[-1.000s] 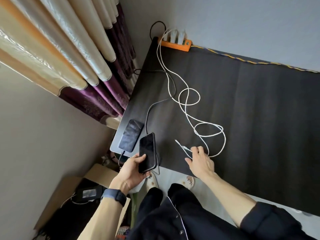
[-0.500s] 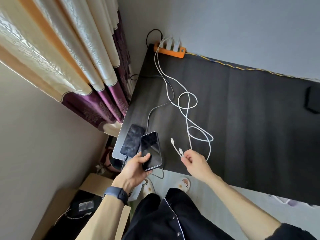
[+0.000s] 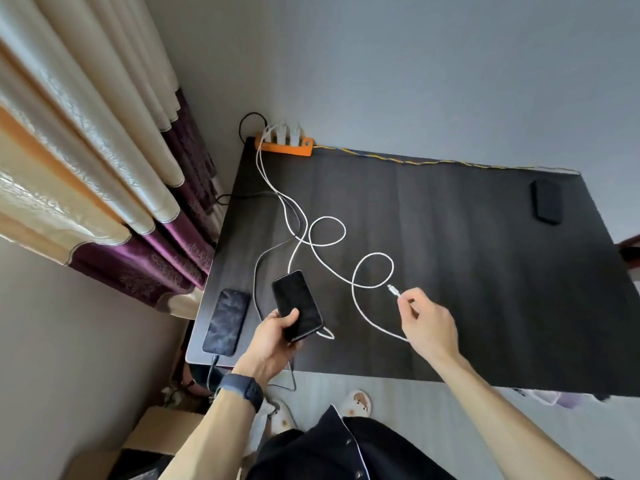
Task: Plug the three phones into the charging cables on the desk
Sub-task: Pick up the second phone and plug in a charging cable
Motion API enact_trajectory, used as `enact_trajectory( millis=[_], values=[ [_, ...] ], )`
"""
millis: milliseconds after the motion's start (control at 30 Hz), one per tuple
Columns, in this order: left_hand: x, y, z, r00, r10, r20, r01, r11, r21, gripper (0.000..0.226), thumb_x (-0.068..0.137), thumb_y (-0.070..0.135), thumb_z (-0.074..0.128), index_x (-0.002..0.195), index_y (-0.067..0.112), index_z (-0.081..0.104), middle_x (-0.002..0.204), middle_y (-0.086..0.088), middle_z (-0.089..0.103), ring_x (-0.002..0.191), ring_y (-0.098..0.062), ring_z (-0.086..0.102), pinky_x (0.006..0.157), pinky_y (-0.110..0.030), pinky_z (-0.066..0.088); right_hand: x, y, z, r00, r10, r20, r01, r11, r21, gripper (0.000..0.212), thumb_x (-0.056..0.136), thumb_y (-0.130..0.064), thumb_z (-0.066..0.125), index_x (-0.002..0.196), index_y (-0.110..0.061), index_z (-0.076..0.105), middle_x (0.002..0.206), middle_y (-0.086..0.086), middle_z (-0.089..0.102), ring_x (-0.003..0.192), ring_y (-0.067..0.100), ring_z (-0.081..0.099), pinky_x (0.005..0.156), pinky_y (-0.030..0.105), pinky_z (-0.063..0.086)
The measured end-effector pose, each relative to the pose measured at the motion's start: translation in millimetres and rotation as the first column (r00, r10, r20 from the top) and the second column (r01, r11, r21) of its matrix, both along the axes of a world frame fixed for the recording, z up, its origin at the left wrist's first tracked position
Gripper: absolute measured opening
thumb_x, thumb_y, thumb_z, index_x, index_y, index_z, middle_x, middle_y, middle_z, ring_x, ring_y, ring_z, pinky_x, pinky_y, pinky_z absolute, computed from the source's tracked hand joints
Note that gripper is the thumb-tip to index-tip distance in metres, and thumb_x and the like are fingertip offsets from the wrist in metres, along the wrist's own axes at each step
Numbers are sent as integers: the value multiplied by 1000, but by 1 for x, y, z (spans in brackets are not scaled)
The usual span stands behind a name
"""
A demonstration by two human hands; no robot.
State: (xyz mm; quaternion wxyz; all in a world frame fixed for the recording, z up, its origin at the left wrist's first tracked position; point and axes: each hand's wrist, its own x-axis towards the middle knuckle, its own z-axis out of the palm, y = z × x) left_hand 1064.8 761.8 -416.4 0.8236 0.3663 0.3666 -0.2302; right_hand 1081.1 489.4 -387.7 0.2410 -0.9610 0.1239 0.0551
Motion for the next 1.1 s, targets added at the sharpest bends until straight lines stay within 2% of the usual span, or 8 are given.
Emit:
enact_trajectory(
  millis=[133, 233, 367, 567, 667, 800, 1000, 1100],
  values=[
    [7, 4, 15, 999, 17, 38, -17, 1000, -10, 18, 96, 2, 50, 90, 15, 60, 72, -1, 75, 57, -10, 70, 44, -16, 47, 15, -63, -8, 977, 138, 165, -46, 884, -465, 13, 96, -23, 56, 94, -18, 68, 79, 3, 72, 74, 34, 64, 66, 39, 45],
    [12, 0, 25, 998, -11, 65, 11, 1000, -1, 17, 96, 2, 50, 94, 14, 62, 76, -2, 76, 60, -10, 71, 46, -19, 49, 16, -73, -31, 986, 163, -26, -152, 836, -527, 35, 86, -20, 66, 121, -14, 70, 128, 9, 69, 128, 33, 54, 105, 51, 39],
    [13, -15, 33, 991, -102, 91, 98, 994, 54, 16, 95, 5, 53, 100, 19, 60, 83, -1, 75, 65, -9, 71, 53, -21, 47, -2, -23, -39, 961, 185, -206, -209, 972, -104, 47, 96, -35, 55, 140, -18, 55, 151, 5, 49, 147, 24, 33, 119, 40, 24],
    [3, -38, 33, 984, -156, 83, 148, 984, 96, 13, 95, 5, 55, 101, 17, 58, 89, -5, 73, 68, -12, 71, 51, -21, 48, -12, 65, -16, 938, 199, -283, 26, 775, 631, 33, 102, -33, 45, 89, -17, 70, 86, 0, 75, 83, 11, 71, 86, 34, 55],
    [0, -37, 30, 991, -119, 54, 111, 987, 120, 13, 94, 4, 55, 101, 15, 56, 84, -4, 74, 68, -13, 71, 50, -23, 49, -10, 70, -8, 937, 224, -269, -4, 775, 632, 40, 104, -29, 45, 67, -14, 52, 55, -4, 52, 55, 8, 50, 58, 22, 42],
    [-1, -30, 31, 998, -41, 45, 36, 992, 118, 14, 94, 1, 54, 100, 14, 56, 85, -6, 75, 66, -14, 73, 48, -22, 51, -5, 48, -11, 936, 257, -241, -80, 823, 563, 44, 98, -45, 52, 59, -26, 58, 53, -15, 54, 57, 5, 46, 61, 25, 37],
    [10, -15, 32, 992, 129, 9, -128, 977, 168, 12, 94, 10, 58, 91, 21, 58, 86, -4, 64, 71, -13, 58, 62, -24, 41, -1, 16, -14, 939, 135, -317, 85, 800, 594, 23, 105, -21, 39, 103, -9, 58, 88, 3, 66, 66, 12, 54, 70, 33, 47],
    [14, -9, 30, 985, 170, -7, -167, 973, 159, 13, 95, 7, 56, 95, 18, 61, 92, -9, 66, 79, -19, 61, 70, -27, 47, -5, 8, -10, 955, 172, -243, -3, 821, 571, 21, 105, -32, 41, 111, -30, 61, 94, -3, 66, 86, 13, 61, 81, 30, 49]
  ],
)
